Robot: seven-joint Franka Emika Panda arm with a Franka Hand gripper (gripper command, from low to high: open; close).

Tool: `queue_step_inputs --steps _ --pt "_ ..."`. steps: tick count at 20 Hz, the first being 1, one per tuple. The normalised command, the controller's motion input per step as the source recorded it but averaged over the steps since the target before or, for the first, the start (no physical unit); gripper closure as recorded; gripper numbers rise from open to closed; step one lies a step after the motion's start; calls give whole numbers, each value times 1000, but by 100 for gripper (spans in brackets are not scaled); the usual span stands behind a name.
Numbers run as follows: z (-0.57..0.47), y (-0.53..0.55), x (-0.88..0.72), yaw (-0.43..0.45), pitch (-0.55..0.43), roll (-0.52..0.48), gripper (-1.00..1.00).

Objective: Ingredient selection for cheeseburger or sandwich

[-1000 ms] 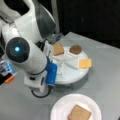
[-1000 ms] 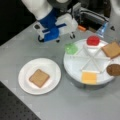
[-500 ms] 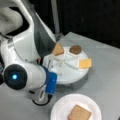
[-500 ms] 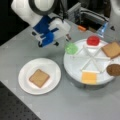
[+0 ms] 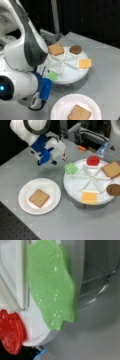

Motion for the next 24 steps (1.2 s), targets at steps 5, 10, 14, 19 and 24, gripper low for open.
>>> queue_step_inputs --steps 5,10,14,19,24 --pt "-186 160 106 -141 -8 111 -100" --pt "-208 178 37 -172 3 178 -100" --pt "-84 74 -13 -145 27 271 -100" --pt "-2 8 -29 -92 50 284 -100" --pt "42 -2 -25 -42 37 197 -100"
